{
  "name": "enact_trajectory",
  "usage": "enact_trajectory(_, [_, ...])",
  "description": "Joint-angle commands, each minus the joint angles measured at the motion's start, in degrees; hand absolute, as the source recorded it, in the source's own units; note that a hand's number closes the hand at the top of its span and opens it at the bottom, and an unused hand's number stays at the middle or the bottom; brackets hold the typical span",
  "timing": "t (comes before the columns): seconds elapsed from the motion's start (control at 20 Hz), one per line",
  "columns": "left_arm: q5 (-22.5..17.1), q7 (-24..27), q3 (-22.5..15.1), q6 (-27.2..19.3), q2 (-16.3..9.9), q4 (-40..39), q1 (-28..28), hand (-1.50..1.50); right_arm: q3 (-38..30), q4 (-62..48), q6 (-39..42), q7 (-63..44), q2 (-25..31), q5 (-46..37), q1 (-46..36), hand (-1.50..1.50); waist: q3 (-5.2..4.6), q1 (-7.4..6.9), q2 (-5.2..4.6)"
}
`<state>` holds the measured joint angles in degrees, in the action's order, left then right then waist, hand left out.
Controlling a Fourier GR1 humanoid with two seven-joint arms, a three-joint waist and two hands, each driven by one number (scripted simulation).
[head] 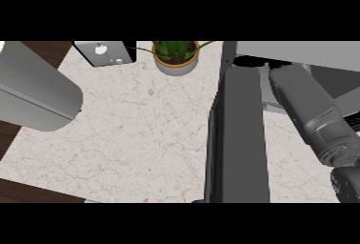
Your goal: Pick up the milk, place it into the microwave and close the microwave
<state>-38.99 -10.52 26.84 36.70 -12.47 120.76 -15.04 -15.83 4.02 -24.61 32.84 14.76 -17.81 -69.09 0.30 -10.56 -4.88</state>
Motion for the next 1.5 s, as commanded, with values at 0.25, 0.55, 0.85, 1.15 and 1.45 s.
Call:
enact_trajectory(0.25, [3.85, 1.19, -2.08, 1.58, 2.79, -2.75, -0.59, -1.5, -3.78, 2.12, -3.09, 0.63, -0.83, 3.2, -0.58, -1.5, -0.13, 2.8, 1.37])
enact_trajectory(0.55, [6.68, 3.02, -4.01, 4.78, 6.17, -1.83, -4.95, -1.5, -3.0, 1.34, 2.31, 3.16, 1.02, 2.33, 3.17, -1.5, -0.18, 4.04, 2.45])
enact_trajectory(0.85, [8.33, 3.97, -9.48, 8.46, 8.82, -1.89, -5.24, -1.5, -5.06, 1.22, 11.38, 6.1, 3.48, 4.59, 7.33, -1.5, -0.11, 5.7, 2.79])
enact_trajectory(1.15, [13.44, 3.42, -14.9, 12.26, 9.5, -5.45, -3.48, -1.5, -7.96, 2.15, 23.52, 11.46, -0.41, 8.38, 10.49, -1.5, -0.13, 7.73, 3.37])
enact_trajectory(1.45, [21.25, 7.0, -18.89, 16.85, 12.34, -8.01, -4.41, -1.5, -9.13, 2.35, 33.66, 15.38, -3.0, 10.66, 16.49, -1.5, -0.23, 8.73, 4.22])
